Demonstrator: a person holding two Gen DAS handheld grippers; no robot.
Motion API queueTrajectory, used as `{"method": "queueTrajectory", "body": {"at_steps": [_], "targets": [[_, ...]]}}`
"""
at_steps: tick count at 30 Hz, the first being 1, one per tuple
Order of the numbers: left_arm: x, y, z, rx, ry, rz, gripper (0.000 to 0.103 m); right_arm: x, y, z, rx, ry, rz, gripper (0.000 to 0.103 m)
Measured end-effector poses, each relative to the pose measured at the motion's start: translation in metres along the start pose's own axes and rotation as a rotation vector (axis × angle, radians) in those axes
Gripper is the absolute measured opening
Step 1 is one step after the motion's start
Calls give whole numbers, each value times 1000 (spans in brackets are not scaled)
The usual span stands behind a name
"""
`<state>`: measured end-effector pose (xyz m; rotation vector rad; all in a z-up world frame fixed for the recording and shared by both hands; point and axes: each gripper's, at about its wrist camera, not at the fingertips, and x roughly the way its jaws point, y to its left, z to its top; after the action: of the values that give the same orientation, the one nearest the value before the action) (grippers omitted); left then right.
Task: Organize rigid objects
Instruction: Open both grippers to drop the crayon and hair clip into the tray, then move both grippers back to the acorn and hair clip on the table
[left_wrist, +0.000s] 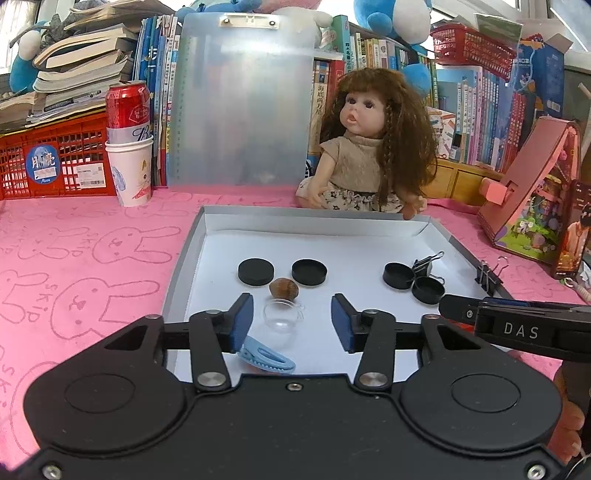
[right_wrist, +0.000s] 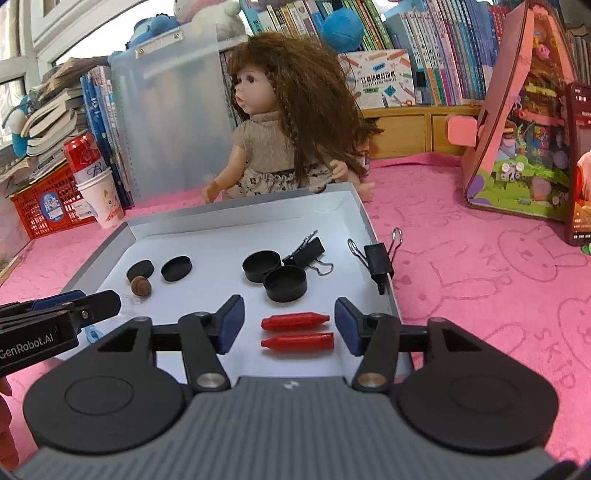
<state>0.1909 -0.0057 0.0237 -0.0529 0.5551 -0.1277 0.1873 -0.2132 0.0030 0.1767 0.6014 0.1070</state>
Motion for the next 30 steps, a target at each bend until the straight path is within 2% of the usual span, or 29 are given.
{"method": "queueTrajectory", "body": {"at_steps": [5, 9, 15, 20, 27, 30], "targets": [[-18, -1, 0, 5, -16, -24, 66, -22, 2, -3, -26, -47, 40, 77], [-35, -2, -2, 11, -30, -40, 70, -43, 4, -10, -63, -76, 89, 83], [-66, -3, -14, -6, -40, -103, 72, -79, 7, -29, -121, -110, 157, 85], [-87, -5, -28, 17, -28, -145, 72, -102, 5, -49, -157, -100, 251, 87], [-103, -2, -45, 29, -17, -142, 72, -123, 12, -77, -232, -82, 323, 89], [-107, 0, -51, 18, -5, -146, 72, -132, 23, -95, -294, -94, 325, 89]]}}
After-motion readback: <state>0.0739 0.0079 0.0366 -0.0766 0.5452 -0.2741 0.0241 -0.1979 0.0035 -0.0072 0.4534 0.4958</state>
